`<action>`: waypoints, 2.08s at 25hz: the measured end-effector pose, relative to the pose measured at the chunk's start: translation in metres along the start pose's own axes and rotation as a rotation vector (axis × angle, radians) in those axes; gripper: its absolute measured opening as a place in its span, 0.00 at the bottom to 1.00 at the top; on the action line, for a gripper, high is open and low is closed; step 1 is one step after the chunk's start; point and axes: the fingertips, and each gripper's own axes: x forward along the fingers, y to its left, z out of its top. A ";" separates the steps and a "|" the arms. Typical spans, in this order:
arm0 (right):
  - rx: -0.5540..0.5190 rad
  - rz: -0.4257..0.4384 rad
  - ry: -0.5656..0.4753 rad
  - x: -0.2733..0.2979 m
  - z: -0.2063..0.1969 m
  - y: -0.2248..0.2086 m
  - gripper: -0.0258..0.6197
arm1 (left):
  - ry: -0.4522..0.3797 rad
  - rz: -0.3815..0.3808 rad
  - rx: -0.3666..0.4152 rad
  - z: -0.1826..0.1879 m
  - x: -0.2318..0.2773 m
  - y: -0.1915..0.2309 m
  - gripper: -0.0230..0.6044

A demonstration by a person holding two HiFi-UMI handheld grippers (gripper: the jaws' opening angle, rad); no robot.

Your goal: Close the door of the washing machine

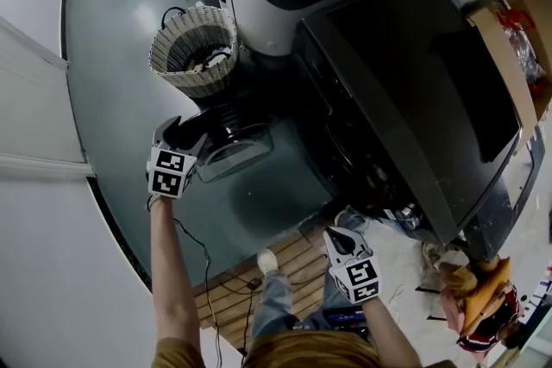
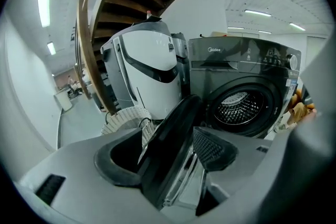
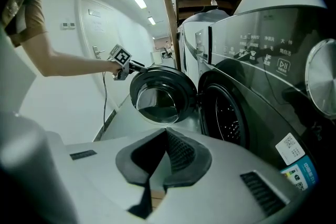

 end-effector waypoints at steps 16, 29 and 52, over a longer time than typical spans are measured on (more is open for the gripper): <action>0.013 -0.020 -0.006 -0.005 0.004 -0.005 0.06 | 0.105 0.015 0.136 -0.018 0.006 -0.005 0.45; 0.003 -0.019 -0.020 -0.011 0.010 0.006 0.06 | 0.099 0.013 0.122 -0.024 -0.003 -0.021 0.44; -0.019 -0.052 -0.087 -0.051 0.018 0.006 0.06 | 0.148 0.004 0.092 -0.031 -0.022 -0.058 0.40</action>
